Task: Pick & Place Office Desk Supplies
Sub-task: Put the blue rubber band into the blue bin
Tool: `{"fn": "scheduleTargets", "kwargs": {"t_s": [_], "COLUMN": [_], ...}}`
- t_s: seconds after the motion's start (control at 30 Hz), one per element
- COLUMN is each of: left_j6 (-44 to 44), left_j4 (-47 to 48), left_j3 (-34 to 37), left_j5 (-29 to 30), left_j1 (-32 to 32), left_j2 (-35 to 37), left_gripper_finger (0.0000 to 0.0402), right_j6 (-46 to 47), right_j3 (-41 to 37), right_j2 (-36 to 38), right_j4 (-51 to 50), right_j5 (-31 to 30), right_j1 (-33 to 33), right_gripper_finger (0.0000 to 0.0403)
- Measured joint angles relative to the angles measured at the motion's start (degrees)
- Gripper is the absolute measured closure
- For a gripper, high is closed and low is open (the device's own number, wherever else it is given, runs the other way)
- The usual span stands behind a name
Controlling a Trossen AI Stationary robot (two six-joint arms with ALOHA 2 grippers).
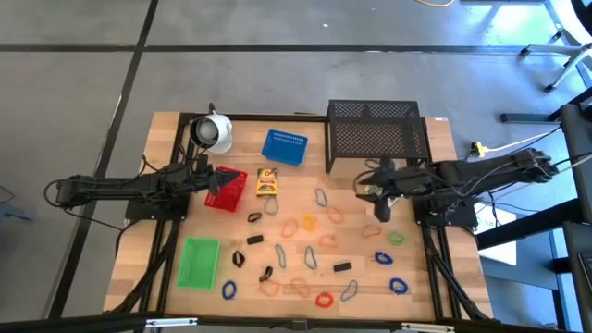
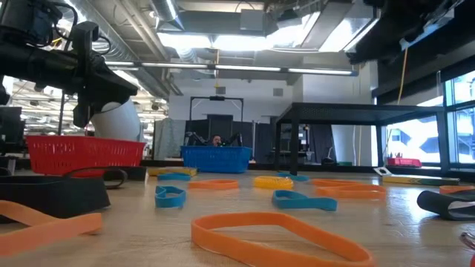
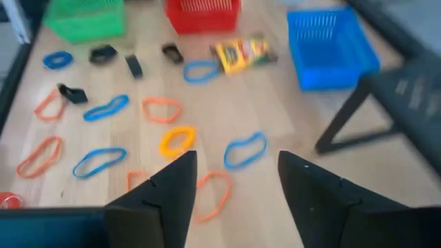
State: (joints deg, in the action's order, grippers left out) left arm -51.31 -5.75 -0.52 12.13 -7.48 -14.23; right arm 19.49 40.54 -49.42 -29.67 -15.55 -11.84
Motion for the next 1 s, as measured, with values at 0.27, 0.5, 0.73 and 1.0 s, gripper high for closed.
{"fn": "scheduleTargets", "kwargs": {"t_s": [0.27, 0.5, 0.73, 1.0], "left_j6": [0.0, 0.0, 1.0, -2.6], "left_j4": [0.0, 0.0, 0.0, -0.5], "left_j3": [0.0, 0.0, 0.0, 0.0], "left_j5": [0.0, 0.0, 0.8, 14.9], "left_j1": [0.0, 0.0, 0.0, 0.0], "left_j2": [0.0, 0.0, 0.0, 0.0], "left_gripper_finger": [0.0384, 0.0384, 0.0384, 0.0384], "right_j6": [10.9, 13.8, 14.6, 11.3], "right_j3": [0.1, 0.1, 0.1, 0.1], "right_j2": [-4.6, -3.2, -0.9, -0.1], "right_j4": [-1.9, -7.9, -11.1, -10.8], "right_j5": [1.4, 3.1, 3.1, -7.0], "right_j1": [0.0, 0.0, 0.0, 0.8], "right_gripper_finger": [0.0193, 0.0207, 0.0209, 0.0209]}}
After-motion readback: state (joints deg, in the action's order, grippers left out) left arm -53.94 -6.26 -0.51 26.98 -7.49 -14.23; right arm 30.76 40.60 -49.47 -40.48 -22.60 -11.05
